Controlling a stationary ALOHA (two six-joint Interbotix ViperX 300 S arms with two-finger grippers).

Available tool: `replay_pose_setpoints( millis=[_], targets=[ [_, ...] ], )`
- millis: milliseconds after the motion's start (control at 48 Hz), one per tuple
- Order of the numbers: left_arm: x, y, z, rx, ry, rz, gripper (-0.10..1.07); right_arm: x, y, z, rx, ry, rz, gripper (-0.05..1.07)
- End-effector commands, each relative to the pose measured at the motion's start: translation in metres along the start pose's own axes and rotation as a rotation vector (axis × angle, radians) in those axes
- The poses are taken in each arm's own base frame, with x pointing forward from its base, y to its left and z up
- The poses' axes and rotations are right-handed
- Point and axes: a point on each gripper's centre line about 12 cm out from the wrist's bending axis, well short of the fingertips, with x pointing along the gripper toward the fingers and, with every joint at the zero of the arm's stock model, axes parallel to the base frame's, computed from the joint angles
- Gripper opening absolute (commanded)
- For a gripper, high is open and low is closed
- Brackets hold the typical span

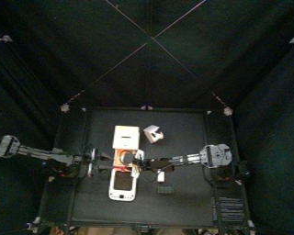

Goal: Close drawer

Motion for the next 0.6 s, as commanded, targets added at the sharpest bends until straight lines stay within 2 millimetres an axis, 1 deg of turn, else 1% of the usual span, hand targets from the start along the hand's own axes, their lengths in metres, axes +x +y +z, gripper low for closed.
replay_pose_setpoints(
  millis=[0, 146, 250, 312, 417, 479, 583],
  targets=[
    [0.002, -0.001, 0.004, 0.003, -0.014, -0.001, 0.86, -0.028, 0.001, 0.025, 0.026, -0.095, 0.043, 0.77],
    [0.002, 0.002, 0.007, -0.006, -0.023, 0.014, 0.85, -0.039, 0.008, 0.022, 0.016, -0.135, 0.099, 0.66],
    [0.003, 0.006, 0.009, -0.025, -0.032, 0.042, 0.83, -0.044, 0.014, 0.014, 0.007, -0.150, 0.137, 0.56],
    [0.003, 0.010, 0.011, -0.042, -0.041, 0.065, 0.78, -0.047, 0.017, 0.009, 0.002, -0.159, 0.162, 0.49],
    [0.003, 0.020, 0.016, -0.085, -0.065, 0.126, 0.68, -0.050, 0.019, 0.003, -0.004, -0.176, 0.195, 0.41],
    [0.004, 0.030, 0.022, -0.125, -0.090, 0.185, 0.62, -0.051, 0.020, 0.001, -0.017, -0.186, 0.209, 0.37],
    [0.004, 0.052, 0.033, -0.205, -0.139, 0.311, 0.52, -0.051, 0.021, 0.001, -0.035, -0.195, 0.214, 0.33]
  ],
)
